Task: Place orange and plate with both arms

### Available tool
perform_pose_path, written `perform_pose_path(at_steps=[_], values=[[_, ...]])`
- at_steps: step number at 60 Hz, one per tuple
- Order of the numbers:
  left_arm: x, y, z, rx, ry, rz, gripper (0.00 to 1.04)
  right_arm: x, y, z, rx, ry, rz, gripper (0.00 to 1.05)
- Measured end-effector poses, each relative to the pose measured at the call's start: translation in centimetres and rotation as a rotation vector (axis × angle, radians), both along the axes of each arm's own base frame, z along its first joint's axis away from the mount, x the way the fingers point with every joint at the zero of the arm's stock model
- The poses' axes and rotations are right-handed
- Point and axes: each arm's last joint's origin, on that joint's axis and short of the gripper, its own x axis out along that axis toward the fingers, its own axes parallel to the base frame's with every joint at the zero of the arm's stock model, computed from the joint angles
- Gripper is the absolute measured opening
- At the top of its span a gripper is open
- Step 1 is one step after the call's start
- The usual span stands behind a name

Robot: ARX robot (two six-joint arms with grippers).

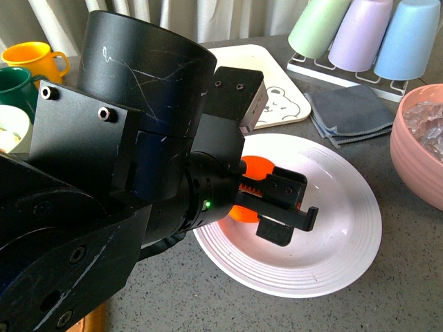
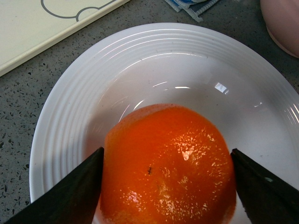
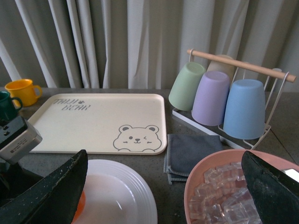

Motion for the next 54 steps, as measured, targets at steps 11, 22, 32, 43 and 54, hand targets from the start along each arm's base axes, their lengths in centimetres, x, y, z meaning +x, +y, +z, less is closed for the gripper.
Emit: perform_pose_path(at_steps=[11,22,32,43,54], values=[[0.0,0.0,0.1,-0.007,-0.001,0.002,0.95,0.0,0.0,0.0,0.000,0.000,0.000,0.96],[0.2,0.1,0.5,-0.040,-0.007,0.020,0.96,0.0,0.0,0.0,0.000,0.000,0.000,0.96],[0.7,1.5,1.9,-0.076,-0.026,0.072,0.96,0.0,0.0,0.0,0.000,0.000,0.000,0.96],[1.9,4.7,5.1,-0.143,-0.085,0.195,0.96,0.0,0.0,0.0,0.000,0.000,0.000,0.96],[2.8,9.7,7.2,-0.163,-0.143,0.333,0.96,0.0,0.0,0.0,0.000,0.000,0.000,0.96]])
